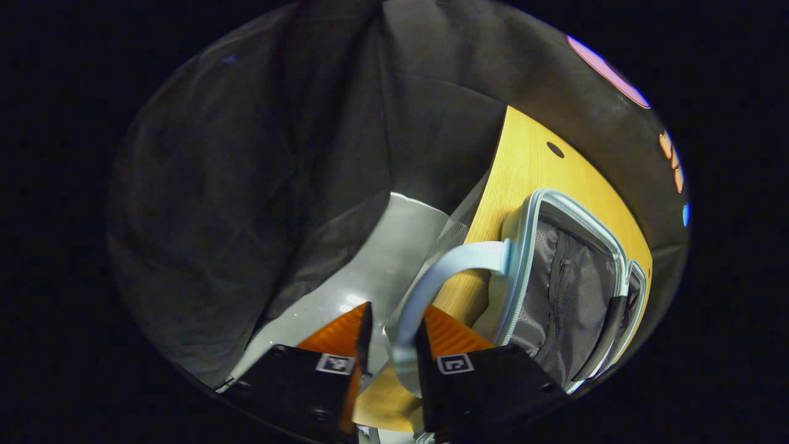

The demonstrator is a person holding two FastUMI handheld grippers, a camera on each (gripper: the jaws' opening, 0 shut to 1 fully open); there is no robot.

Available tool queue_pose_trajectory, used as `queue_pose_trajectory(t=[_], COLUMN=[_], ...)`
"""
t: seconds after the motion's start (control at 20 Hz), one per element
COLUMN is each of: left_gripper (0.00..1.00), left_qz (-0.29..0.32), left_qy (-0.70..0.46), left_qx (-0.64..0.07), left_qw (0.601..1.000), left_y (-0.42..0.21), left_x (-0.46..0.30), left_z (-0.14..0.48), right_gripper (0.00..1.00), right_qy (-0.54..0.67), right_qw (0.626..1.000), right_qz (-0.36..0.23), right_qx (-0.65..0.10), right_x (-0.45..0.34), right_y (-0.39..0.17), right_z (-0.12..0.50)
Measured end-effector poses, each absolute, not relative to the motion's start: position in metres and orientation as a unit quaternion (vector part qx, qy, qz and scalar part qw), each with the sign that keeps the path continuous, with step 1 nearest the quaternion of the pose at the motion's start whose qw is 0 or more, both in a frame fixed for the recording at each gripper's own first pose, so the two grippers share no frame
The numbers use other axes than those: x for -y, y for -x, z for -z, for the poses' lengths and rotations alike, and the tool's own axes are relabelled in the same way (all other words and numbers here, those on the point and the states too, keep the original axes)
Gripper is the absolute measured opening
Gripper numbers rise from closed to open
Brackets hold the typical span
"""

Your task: First open the suitcase, pack the skin care products into it, and then close the suitcase.

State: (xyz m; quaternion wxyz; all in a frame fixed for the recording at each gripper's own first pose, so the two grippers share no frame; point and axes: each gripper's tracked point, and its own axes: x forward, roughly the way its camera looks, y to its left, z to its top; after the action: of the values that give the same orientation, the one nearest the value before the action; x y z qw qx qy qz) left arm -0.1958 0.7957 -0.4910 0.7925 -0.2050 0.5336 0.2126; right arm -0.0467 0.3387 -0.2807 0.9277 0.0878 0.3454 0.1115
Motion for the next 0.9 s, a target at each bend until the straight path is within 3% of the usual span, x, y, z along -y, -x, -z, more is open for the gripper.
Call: queue_pose_trajectory(t=[0.1,0.45,0.9], left_gripper=[0.12,0.04,0.03], left_qz=[-0.208,-0.227,-0.177], left_qy=[0.191,0.096,0.043], left_qx=[-0.538,-0.498,-0.394], left_qw=[0.794,0.831,0.901], left_y=[0.193,0.18,0.15], left_x=[-0.794,-0.788,-0.714], left_z=[0.489,0.41,0.23], right_gripper=[0.98,0.98,0.98], right_qy=[-0.08,-0.087,-0.071], right_qw=[0.929,0.947,0.951], right_qz=[-0.117,-0.111,-0.143], right_qx=[-0.343,-0.289,-0.267], right_x=[-0.339,-0.324,-0.284], right_y=[0.045,0.025,0.019], right_z=[0.278,0.251,0.243])
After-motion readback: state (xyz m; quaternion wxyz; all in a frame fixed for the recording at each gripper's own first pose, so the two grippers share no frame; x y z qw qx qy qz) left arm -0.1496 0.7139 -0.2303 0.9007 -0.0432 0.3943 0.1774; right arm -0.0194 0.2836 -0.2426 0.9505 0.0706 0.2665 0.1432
